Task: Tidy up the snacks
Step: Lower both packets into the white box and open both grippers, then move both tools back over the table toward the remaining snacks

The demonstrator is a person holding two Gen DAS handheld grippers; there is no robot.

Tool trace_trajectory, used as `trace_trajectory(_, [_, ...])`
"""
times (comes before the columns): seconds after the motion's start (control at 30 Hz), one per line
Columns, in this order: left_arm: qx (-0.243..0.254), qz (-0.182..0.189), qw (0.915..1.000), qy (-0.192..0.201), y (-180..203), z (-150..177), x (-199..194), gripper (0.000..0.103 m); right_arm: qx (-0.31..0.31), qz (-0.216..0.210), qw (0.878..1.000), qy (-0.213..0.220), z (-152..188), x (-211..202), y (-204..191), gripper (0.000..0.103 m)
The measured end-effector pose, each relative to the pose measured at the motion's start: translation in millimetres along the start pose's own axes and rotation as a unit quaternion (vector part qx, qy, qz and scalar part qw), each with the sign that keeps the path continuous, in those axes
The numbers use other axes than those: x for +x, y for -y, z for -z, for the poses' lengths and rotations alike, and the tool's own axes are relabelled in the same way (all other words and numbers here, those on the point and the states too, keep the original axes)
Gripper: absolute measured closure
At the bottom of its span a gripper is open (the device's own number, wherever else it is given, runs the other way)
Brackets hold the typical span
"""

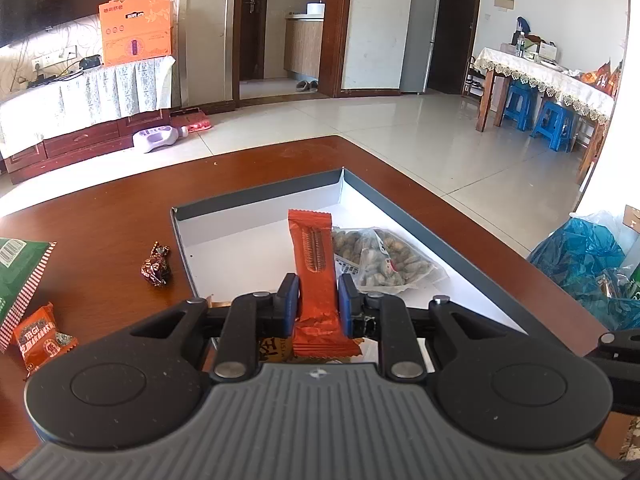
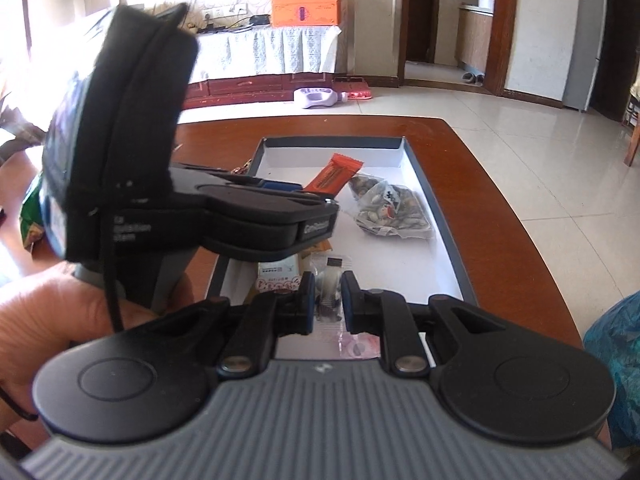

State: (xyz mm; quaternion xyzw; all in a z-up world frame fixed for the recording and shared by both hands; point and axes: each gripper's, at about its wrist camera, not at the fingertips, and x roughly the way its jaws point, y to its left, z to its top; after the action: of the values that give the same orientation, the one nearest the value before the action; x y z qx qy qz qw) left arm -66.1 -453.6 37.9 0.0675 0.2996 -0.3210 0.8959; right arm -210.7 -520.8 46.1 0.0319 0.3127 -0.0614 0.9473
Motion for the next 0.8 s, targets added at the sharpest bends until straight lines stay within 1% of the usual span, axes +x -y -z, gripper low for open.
trace_trajectory(0.17, [0.002,0.002,1.0000,0.001,1.6,-0.2,-1.7,0.073,0.011,-0.003,1.000,0.007,-0.8,-2.0,3.2,0.085])
trace_trajectory(0.2, [0.003,0.002,1.0000,0.002,1.0,-0.1,-2.3,0.073,0.011,-0.002,1.000,0.010,-1.0,-3.0,2.9,0.083])
trace_trajectory(0.23, [0.003,0.002,1.0000,0.003,0.9,-0.2,-3.1,0.070,0.012,-0.002,1.000,0.012,-0.9,-4.0,2.9,0.083])
trace_trajectory(0.27, [0.003,0.001,1.0000,0.003,0.8,-0.2,-3.8,0.064,0.013,-0.002,1.000,0.014,-1.0,-5.0,2.8,0.083])
trace_trajectory(0.3, [0.003,-0.001,1.0000,0.005,1.1,0.1,-4.6,0.060,0.015,-0.003,1.000,0.016,-1.2,-5.8,3.1,0.079])
trace_trajectory(0.33, [0.004,-0.002,1.0000,0.007,1.1,0.3,-5.8,0.054,0.015,-0.002,1.000,0.019,-1.1,-7.0,3.8,0.072])
trace_trajectory(0.37, [0.004,-0.003,0.9999,0.009,1.4,0.3,-7.0,0.050,0.016,-0.001,1.000,0.021,-1.5,-7.9,3.4,0.068])
trace_trajectory(0.4, [0.005,-0.003,0.9999,0.011,1.8,0.3,-8.1,0.048,0.015,0.000,1.000,0.023,-1.7,-8.7,3.2,0.062])
trace_trajectory(0.43, [0.005,-0.004,0.9999,0.012,2.0,0.7,-9.5,0.044,0.015,0.001,1.000,0.025,-1.8,-9.4,3.0,0.058])
trace_trajectory(0.53, [0.006,-0.007,0.9999,0.014,4.8,0.8,-13.4,0.033,0.016,0.002,0.999,0.029,-1.1,-10.7,3.1,0.054])
trace_trajectory(0.7, [0.002,-0.006,0.9998,0.018,2.3,-0.2,-20.4,0.029,0.018,0.002,0.999,0.039,-2.7,-13.8,4.1,0.051])
trace_trajectory(0.77, [0.000,-0.008,0.9997,0.022,0.6,-0.5,-24.2,0.027,0.020,0.004,0.999,0.043,-2.4,-15.5,4.0,0.047])
trace_trajectory(0.8, [-0.001,-0.009,0.9997,0.024,-0.6,-0.9,-26.7,0.027,0.020,0.006,0.999,0.044,-2.3,-16.1,4.2,0.043])
